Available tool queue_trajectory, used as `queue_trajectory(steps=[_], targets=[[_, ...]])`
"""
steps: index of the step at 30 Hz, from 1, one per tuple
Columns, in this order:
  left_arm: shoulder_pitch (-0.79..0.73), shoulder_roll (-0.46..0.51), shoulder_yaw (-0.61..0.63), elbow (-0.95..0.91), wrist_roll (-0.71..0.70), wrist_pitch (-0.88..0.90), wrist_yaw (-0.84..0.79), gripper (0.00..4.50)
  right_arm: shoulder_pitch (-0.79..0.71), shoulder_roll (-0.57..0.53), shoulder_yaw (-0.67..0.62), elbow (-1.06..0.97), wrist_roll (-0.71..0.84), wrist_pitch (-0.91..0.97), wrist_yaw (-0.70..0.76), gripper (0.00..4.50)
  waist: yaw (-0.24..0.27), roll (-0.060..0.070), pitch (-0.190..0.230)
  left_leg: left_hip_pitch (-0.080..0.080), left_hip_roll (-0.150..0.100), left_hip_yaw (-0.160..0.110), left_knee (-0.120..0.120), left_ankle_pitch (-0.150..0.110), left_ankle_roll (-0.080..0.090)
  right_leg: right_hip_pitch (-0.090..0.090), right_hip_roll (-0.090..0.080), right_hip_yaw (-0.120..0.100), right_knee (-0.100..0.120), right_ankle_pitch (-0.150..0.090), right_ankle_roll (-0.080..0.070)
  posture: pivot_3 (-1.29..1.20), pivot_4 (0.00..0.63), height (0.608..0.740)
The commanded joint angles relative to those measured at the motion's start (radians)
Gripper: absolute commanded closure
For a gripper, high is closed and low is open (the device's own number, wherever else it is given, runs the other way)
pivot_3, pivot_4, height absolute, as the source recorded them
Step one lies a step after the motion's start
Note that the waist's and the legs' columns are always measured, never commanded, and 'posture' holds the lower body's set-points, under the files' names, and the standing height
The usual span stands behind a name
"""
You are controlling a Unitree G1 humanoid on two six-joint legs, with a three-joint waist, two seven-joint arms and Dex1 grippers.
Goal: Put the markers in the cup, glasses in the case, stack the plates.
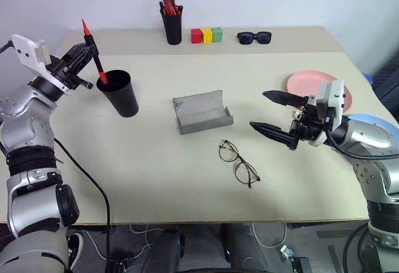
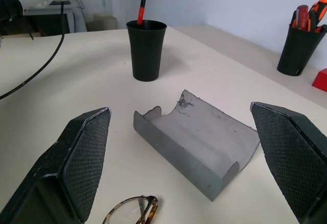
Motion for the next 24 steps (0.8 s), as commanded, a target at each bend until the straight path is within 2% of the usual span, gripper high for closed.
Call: queue_trajectory(steps=[1, 6, 14, 19, 24], targets=[[0.007, -0.018, 0.007, -0.015, -0.019, -0.014, 0.015, 4.49, -0.002, -0.005, -0.028, -0.041, 0.010, -0.009, -0.006, 0.00, 0.001, 0.000, 0.000, 0.000, 0.000, 0.000, 0.000, 0.000, 0.000, 0.000, 0.000, 0.000, 0.000, 0.000, 0.000, 0.00, 0.150, 0.740], [0.019, -0.052, -0.009, -0.034, -0.008, -0.020, 0.028, 4.49, -0.002, -0.004, -0.029, -0.046, 0.013, -0.005, -0.012, 0.00, 0.002, 0.000, 0.000, 0.000, 0.000, 0.000, 0.000, 0.000, 0.000, 0.000, 0.000, 0.000, 0.000, 0.000, 0.000, 0.00, 0.150, 0.740], [0.042, -0.059, -0.023, -0.063, -0.011, -0.006, 0.026, 4.49, 0.015, -0.005, -0.037, -0.071, 0.042, 0.002, 0.000, 0.00, 0.001, 0.000, 0.000, 0.000, 0.000, 0.000, 0.000, 0.000, 0.000, 0.000, 0.000, 0.000, 0.000, 0.000, 0.000, 0.00, 0.150, 0.740], [0.047, -0.061, -0.032, -0.082, -0.006, -0.002, 0.033, 4.49, 0.000, 0.011, -0.066, -0.097, 0.127, 0.026, -0.008, 0.00, 0.002, 0.000, 0.000, 0.000, 0.000, 0.000, 0.000, 0.000, 0.000, 0.000, 0.000, 0.000, 0.000, 0.000, 0.000, 0.00, 0.150, 0.740], [0.051, -0.060, -0.048, -0.085, 0.010, -0.008, 0.044, 4.49, 0.004, 0.004, -0.058, -0.109, 0.119, 0.018, -0.005, 0.00, 0.002, 0.000, 0.000, 0.000, 0.000, 0.000, 0.000, 0.000, 0.000, 0.000, 0.000, 0.000, 0.000, 0.000, 0.000, 0.00, 0.150, 0.740]])
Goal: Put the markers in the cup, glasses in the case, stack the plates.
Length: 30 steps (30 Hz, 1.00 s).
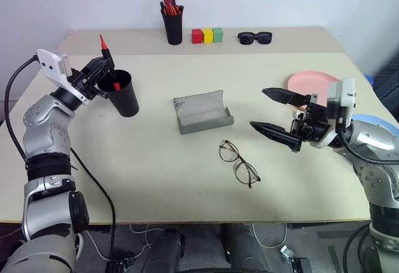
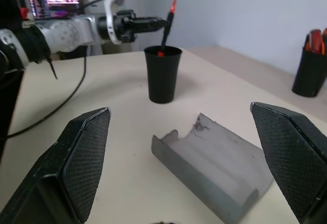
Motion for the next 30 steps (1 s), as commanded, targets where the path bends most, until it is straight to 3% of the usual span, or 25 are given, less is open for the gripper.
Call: queue_trajectory(steps=[1, 3, 11, 13, 19, 26, 30], targets=[[0.000, 0.013, -0.010, -0.040, 0.009, -0.013, 0.009, 4.49, -0.008, -0.001, -0.029, -0.034, 0.014, -0.012, -0.005, 0.00, 0.000, 0.000, 0.000, 0.000, 0.000, 0.000, 0.000, 0.000, 0.000, 0.000, 0.000, 0.000, 0.000, 0.000, 0.000, 0.00, 0.150, 0.740], [0.002, 0.014, -0.015, -0.044, 0.008, -0.008, 0.008, 4.49, -0.008, -0.001, -0.029, -0.035, 0.014, -0.013, -0.007, 0.00, 0.000, 0.000, 0.000, 0.000, 0.000, 0.000, 0.000, 0.000, 0.000, 0.000, 0.000, 0.000, 0.000, 0.000, 0.000, 0.00, 0.150, 0.740], [0.000, 0.018, -0.026, -0.044, 0.006, -0.005, 0.012, 0.64, -0.005, -0.005, -0.025, -0.025, 0.000, -0.015, -0.005, 0.00, 0.000, 0.000, 0.000, 0.000, 0.000, 0.000, 0.000, 0.000, 0.000, 0.000, 0.000, 0.000, 0.000, 0.000, 0.000, 0.00, 0.150, 0.740], [-0.003, 0.020, -0.027, -0.046, 0.004, -0.006, 0.015, 0.05, -0.005, -0.004, -0.024, -0.021, -0.004, -0.017, -0.006, 0.00, 0.000, 0.000, 0.000, 0.000, 0.000, 0.000, 0.000, 0.000, 0.000, 0.000, 0.000, 0.000, 0.000, 0.000, 0.000, 0.00, 0.150, 0.740], [-0.008, 0.022, -0.041, -0.142, -0.059, 0.112, -0.033, 0.05, -0.008, 0.001, -0.025, -0.014, -0.008, -0.018, -0.011, 0.00, 0.000, 0.000, 0.000, 0.000, 0.000, 0.000, 0.000, 0.000, 0.000, 0.000, 0.000, 0.000, 0.000, 0.000, 0.000, 0.00, 0.150, 0.740], [-0.043, 0.073, -0.072, -0.327, -0.296, 0.620, -0.137, 0.05, 0.009, -0.007, -0.026, -0.014, -0.024, -0.032, -0.005, 0.00, -0.003, 0.000, 0.000, 0.000, 0.000, 0.000, 0.000, 0.000, 0.000, 0.000, 0.000, 0.000, 0.000, 0.000, 0.000, 0.00, 0.150, 0.740], [-0.042, 0.118, -0.185, -0.433, -0.310, 0.741, -0.235, 0.05, 0.015, -0.003, -0.027, -0.004, -0.034, -0.041, -0.007, 0.00, -0.005, 0.000, 0.000, 0.000, 0.000, 0.000, 0.000, 0.000, 0.000, 0.000, 0.000, 0.000, 0.000, 0.000, 0.000, 0.00, 0.150, 0.740]])
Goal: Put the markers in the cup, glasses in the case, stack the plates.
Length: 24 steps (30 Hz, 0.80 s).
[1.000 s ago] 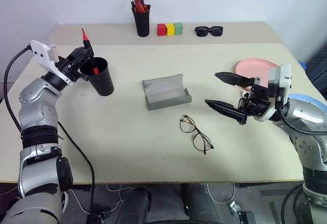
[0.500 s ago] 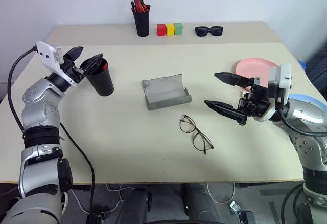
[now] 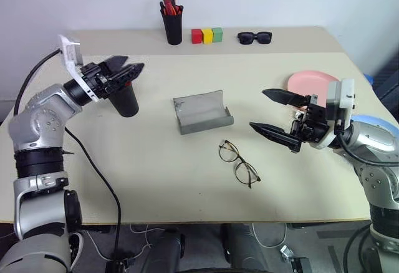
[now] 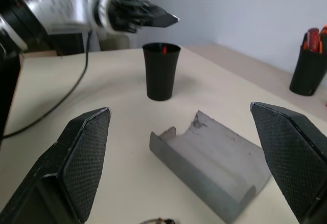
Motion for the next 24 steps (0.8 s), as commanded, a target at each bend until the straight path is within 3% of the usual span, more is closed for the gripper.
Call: queue_trajectory(steps=[1, 5, 9, 14, 24], targets=[[-0.025, 0.029, -0.096, -0.088, 0.001, 0.056, -0.076, 0.05, -0.006, 0.000, -0.027, -0.009, -0.001, -0.022, -0.002, 0.00, 0.001, 0.000, 0.000, 0.000, 0.000, 0.000, 0.000, 0.000, 0.000, 0.000, 0.000, 0.000, 0.000, 0.000, 0.000, 0.00, 0.150, 0.740], [-0.059, -0.013, -0.282, -0.071, 0.164, -0.102, -0.148, 0.05, -0.002, 0.008, -0.025, -0.010, -0.011, -0.032, -0.008, 0.00, 0.007, 0.000, 0.000, 0.001, 0.000, 0.000, 0.000, 0.000, -0.001, 0.001, 0.000, 0.000, 0.000, 0.000, 0.000, 0.00, 0.150, 0.740], [-0.065, -0.133, -0.431, 0.017, 0.374, -0.322, -0.064, 0.05, 0.019, 0.013, -0.032, -0.025, -0.015, -0.040, -0.020, 0.00, 0.007, 0.000, 0.000, 0.001, 0.000, 0.000, 0.000, 0.000, -0.001, 0.001, 0.000, 0.000, -0.001, 0.000, 0.000, 0.00, 0.150, 0.740], [-0.062, -0.238, -0.451, 0.076, 0.422, -0.344, -0.014, 0.05, 0.035, 0.012, -0.033, -0.037, -0.015, -0.046, -0.033, 0.00, 0.000, 0.000, 0.000, 0.000, 0.000, 0.000, -0.001, 0.000, -0.001, 0.000, 0.000, 0.000, -0.002, 0.000, 0.000, 0.00, 0.150, 0.740], [-0.053, -0.234, -0.461, 0.139, 0.511, -0.369, -0.018, 0.05, 0.086, -0.020, -0.034, -0.038, -0.054, -0.074, -0.016, 0.00, 0.006, 0.000, 0.000, 0.000, 0.000, 0.000, -0.001, 0.000, -0.001, 0.001, 0.000, 0.000, -0.001, 0.000, 0.000, 0.00, 0.150, 0.740]])
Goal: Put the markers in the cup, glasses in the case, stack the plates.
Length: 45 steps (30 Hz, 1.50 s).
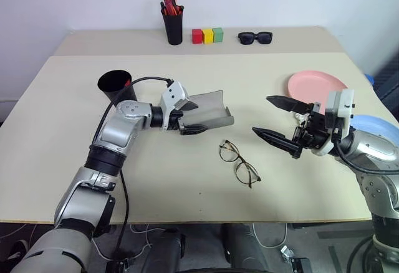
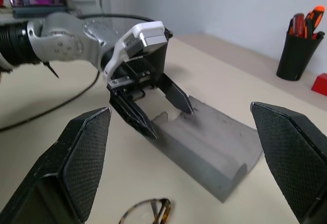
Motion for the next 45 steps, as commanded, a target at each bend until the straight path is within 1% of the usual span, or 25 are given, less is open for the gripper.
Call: queue_trajectory(steps=[1, 8, 10, 11, 14, 15, 22, 25, 27, 32, 35, 39, 41, 43, 45], targets=[[-0.014, -0.001, 0.010, 0.003, 0.017, -0.014, -0.004, 0.05, -0.003, -0.010, -0.018, -0.019, -0.019, -0.030, 0.007, 0.00, 0.000, 0.000, 0.000, 0.000, 0.000, 0.000, 0.000, 0.000, 0.000, 0.000, 0.000, 0.000, 0.000, 0.000, 0.000, 0.00, 0.150, 0.740], [-0.009, -0.026, -0.006, 0.002, 0.020, 0.032, -0.020, 0.05, -0.023, 0.001, -0.009, -0.012, -0.033, -0.029, 0.008, 0.00, 0.000, 0.000, 0.000, 0.000, 0.000, 0.000, 0.000, 0.000, 0.000, 0.000, 0.000, 0.000, 0.000, 0.000, 0.000, 0.00, 0.150, 0.740], [-0.005, -0.028, -0.009, 0.001, 0.013, 0.059, -0.035, 0.54, -0.023, 0.000, -0.011, -0.014, -0.032, -0.026, 0.008, 0.00, -0.001, 0.000, 0.000, 0.000, 0.000, 0.000, 0.000, 0.000, 0.000, 0.000, 0.000, 0.000, 0.000, 0.000, 0.000, 0.00, 0.150, 0.740], [-0.001, -0.028, -0.017, 0.006, 0.022, 0.060, -0.035, 0.89, -0.023, -0.002, -0.012, -0.016, -0.031, -0.024, 0.008, 0.00, -0.002, 0.000, 0.000, 0.000, 0.000, 0.000, 0.000, 0.000, 0.000, 0.000, 0.000, 0.000, 0.000, 0.000, 0.000, 0.00, 0.150, 0.740], [0.013, -0.033, -0.041, 0.021, 0.055, 0.060, -0.019, 2.29, -0.021, -0.007, -0.018, -0.027, -0.027, -0.017, 0.007, 0.00, -0.001, 0.000, 0.000, 0.000, 0.000, 0.000, 0.000, 0.000, 0.000, 0.000, 0.000, 0.000, 0.000, 0.000, 0.000, 0.00, 0.150, 0.740], [0.015, -0.035, -0.042, 0.019, 0.056, 0.062, -0.018, 2.69, -0.021, -0.008, -0.019, -0.029, -0.026, -0.016, 0.006, 0.00, -0.001, 0.000, 0.000, 0.000, 0.000, 0.000, 0.000, 0.000, 0.000, 0.000, 0.000, 0.000, 0.000, 0.000, 0.000, 0.00, 0.150, 0.740], [0.014, -0.038, -0.032, 0.019, 0.055, 0.075, -0.026, 2.69, -0.023, -0.008, -0.017, -0.032, -0.028, -0.013, 0.001, 0.00, 0.000, 0.000, 0.000, 0.000, 0.000, 0.000, 0.000, 0.000, 0.000, 0.000, 0.000, 0.000, 0.000, 0.000, 0.000, 0.00, 0.150, 0.740], [0.008, -0.043, -0.023, 0.027, 0.047, 0.078, -0.026, 3.50, -0.024, -0.007, -0.013, -0.034, -0.027, -0.012, -0.001, 0.00, 0.000, 0.000, 0.000, 0.000, 0.000, 0.000, 0.000, 0.000, 0.000, 0.000, 0.000, 0.000, 0.000, 0.000, 0.000, 0.00, 0.150, 0.740], [0.007, -0.042, -0.027, 0.032, 0.052, 0.075, -0.026, 4.44, -0.026, -0.006, -0.013, -0.035, -0.026, -0.010, -0.004, 0.00, 0.000, 0.000, 0.000, 0.000, 0.000, 0.000, 0.000, 0.000, 0.000, 0.000, 0.000, 0.000, 0.000, 0.000, 0.000, 0.00, 0.150, 0.740], [0.011, -0.042, -0.035, 0.028, 0.057, 0.064, -0.031, 4.44, -0.025, -0.007, -0.015, -0.038, -0.026, -0.008, -0.007, 0.00, 0.000, 0.000, 0.000, 0.000, 0.000, 0.000, 0.000, 0.000, 0.000, 0.000, 0.000, 0.000, 0.000, 0.000, 0.000, 0.00, 0.150, 0.740], [-0.002, -0.042, -0.011, 0.026, 0.040, 0.063, -0.029, 4.44, -0.024, -0.007, -0.015, -0.038, -0.026, -0.007, -0.009, 0.00, 0.000, 0.000, 0.000, 0.000, 0.000, 0.000, 0.000, 0.000, 0.000, 0.000, 0.000, 0.000, 0.000, 0.000, 0.000, 0.00, 0.150, 0.740], [-0.024, 0.001, 0.019, -0.028, -0.013, 0.097, -0.112, 4.44, -0.025, -0.005, -0.011, -0.038, -0.027, -0.005, -0.011, 0.00, -0.002, 0.000, 0.000, 0.000, 0.000, 0.000, 0.000, 0.000, 0.000, 0.000, 0.000, 0.000, 0.000, 0.000, 0.000, 0.00, 0.150, 0.740], [-0.025, 0.054, 0.019, -0.071, -0.047, 0.134, -0.200, 4.44, -0.027, -0.004, -0.008, -0.036, -0.028, -0.006, -0.012, 0.00, -0.002, 0.000, 0.000, 0.000, 0.000, 0.000, 0.000, 0.000, 0.000, 0.000, 0.000, 0.000, 0.000, 0.000, 0.000, 0.00, 0.150, 0.740], [-0.015, 0.142, -0.007, -0.110, -0.050, 0.121, -0.319, 4.44, -0.030, -0.003, -0.007, -0.032, -0.030, -0.007, -0.010, 0.00, -0.007, 0.000, 0.000, 0.000, 0.000, 0.000, 0.000, 0.000, 0.000, 0.000, 0.000, 0.000, 0.000, 0.000, 0.000, 0.00, 0.150, 0.740], [-0.010, 0.210, -0.022, -0.118, -0.045, 0.100, -0.399, 4.44, -0.032, -0.002, -0.005, -0.029, -0.031, -0.009, -0.010, 0.00, -0.010, 0.001, 0.000, 0.001, 0.001, 0.000, -0.001, 0.000, 0.000, 0.000, 0.001, 0.000, 0.000, 0.000, 0.000, 0.00, 0.150, 0.740]])
